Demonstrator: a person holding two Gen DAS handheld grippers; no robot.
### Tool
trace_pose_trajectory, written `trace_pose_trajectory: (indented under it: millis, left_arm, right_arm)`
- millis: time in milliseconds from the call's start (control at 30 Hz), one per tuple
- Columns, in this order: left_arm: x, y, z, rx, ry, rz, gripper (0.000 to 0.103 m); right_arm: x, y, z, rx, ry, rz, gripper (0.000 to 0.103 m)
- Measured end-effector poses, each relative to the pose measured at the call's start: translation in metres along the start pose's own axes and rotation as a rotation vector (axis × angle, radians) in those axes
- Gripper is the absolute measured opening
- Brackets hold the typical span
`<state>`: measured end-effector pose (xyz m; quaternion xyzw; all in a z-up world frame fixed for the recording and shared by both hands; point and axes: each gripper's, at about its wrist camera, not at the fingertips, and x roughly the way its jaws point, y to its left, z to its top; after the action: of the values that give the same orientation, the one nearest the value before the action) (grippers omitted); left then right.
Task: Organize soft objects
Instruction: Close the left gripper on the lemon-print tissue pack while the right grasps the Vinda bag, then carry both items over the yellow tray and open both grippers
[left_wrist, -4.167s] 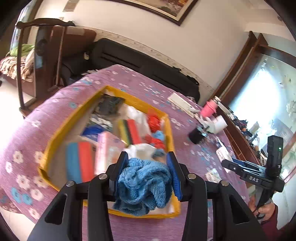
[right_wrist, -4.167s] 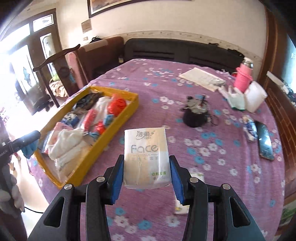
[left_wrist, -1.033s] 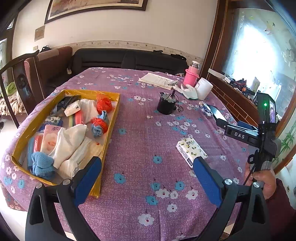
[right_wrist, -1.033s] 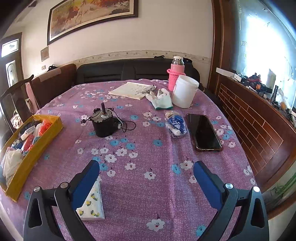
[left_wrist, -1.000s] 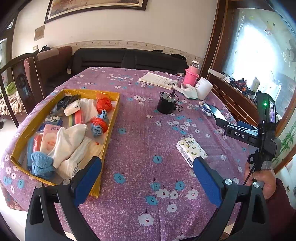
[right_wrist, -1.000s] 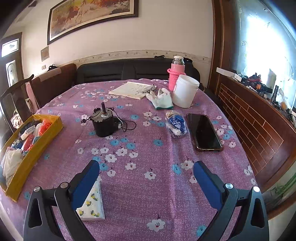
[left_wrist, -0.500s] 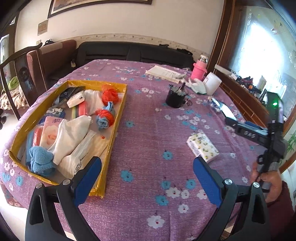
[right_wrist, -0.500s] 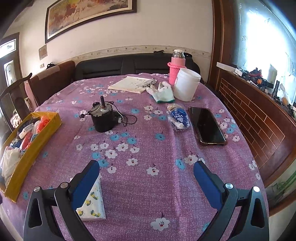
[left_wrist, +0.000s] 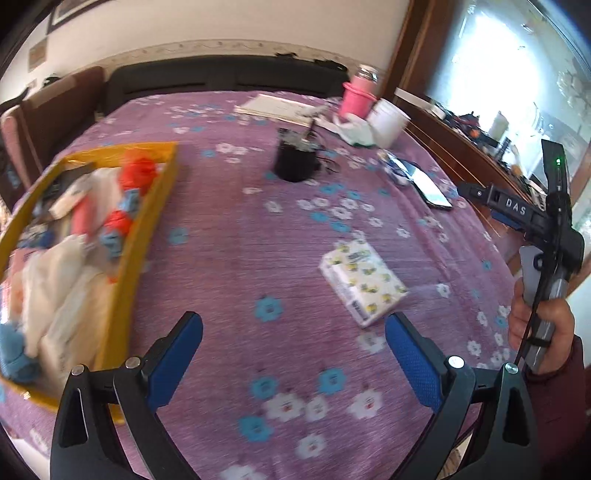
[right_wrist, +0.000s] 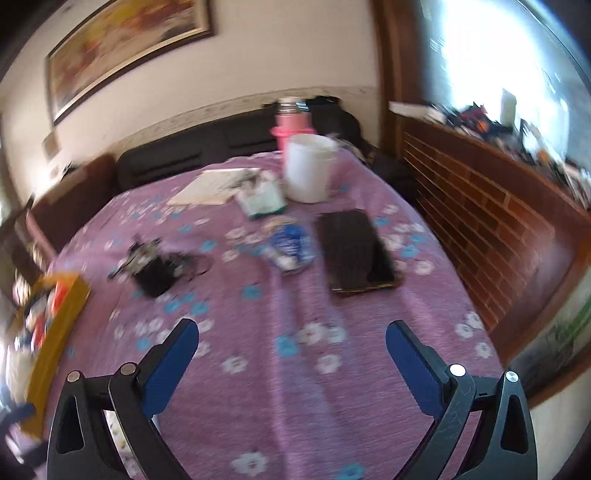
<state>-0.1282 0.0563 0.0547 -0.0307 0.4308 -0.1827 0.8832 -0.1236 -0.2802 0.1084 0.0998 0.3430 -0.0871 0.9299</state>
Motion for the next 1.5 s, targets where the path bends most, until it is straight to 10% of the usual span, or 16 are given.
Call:
trace_pose_trajectory:
  millis: [400, 1000, 1100, 1200, 1500]
  left_arm:
    - [0.072, -0.048, 0.030, 0.018, 0.110, -0.032, 0.099]
    - [0.118, -0.073, 0.034, 0.145, 0.169, 0.143, 0.103]
    - [0.119, -0.074, 0.034, 0.145, 0.169, 0.142, 0.103]
    - [0.119, -0.074, 0.033, 0.145, 0.169, 0.142, 0.103]
    - [0.119, -0.075, 0.033, 0.146, 0.169, 0.141, 0.103]
  right_arm:
    - [0.061, -0.056, 0.030, 0.125, 0.134, 0.030, 0.103]
    - [0.196, 0.026, 0.086, -0.078, 0.295, -0.008, 0.100]
    - [0.202, 0.035, 0.086, -0.141, 0.307, -0.073, 0.092]
    - [0.204, 0.041, 0.086, -0.170, 0.323, -0.072, 0.052]
    - [0.178, 0.033, 0.079, -0.105, 0.304, -0.023, 0.052]
